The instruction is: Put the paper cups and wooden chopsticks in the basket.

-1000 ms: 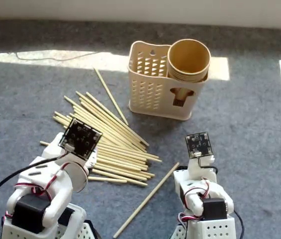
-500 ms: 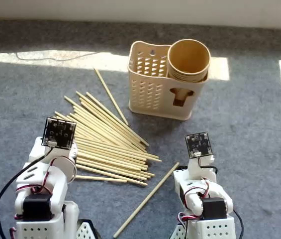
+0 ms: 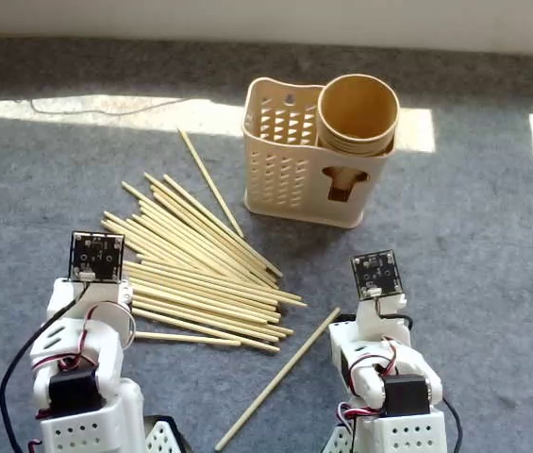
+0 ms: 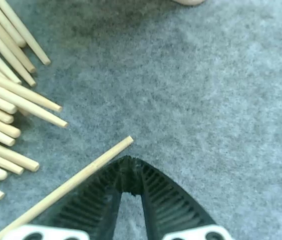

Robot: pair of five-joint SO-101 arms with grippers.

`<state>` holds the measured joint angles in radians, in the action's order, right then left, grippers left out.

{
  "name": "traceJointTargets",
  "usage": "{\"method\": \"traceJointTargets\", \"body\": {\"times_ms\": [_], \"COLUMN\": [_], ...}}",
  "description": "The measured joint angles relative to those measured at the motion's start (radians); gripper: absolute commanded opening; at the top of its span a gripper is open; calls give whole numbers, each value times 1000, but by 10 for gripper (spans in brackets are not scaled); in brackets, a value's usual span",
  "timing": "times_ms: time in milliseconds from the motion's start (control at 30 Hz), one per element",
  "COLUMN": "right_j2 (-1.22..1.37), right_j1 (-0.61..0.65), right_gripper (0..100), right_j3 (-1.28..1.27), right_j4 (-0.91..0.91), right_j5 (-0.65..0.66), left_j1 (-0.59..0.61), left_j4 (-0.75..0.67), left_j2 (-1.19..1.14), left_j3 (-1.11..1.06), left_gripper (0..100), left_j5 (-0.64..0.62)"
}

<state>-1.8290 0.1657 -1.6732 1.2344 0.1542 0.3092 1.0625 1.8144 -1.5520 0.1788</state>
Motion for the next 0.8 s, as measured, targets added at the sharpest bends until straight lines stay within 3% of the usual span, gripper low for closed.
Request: {"method": "traceJointTargets", "body": {"times_ms": [533, 800], "right_j2": [0, -11], "right_j1": [0, -11], "right_gripper": [5, 5], "right_j3": [12, 241], "right_j4": [5, 91], "right_j5": [-2, -189], "left_j1": [32, 32], "left_j4": [0, 0], "left_j2": [3, 3], "left_j3": [-14, -14], "left_gripper": [161, 161], "left_j5": [-3, -3]}}
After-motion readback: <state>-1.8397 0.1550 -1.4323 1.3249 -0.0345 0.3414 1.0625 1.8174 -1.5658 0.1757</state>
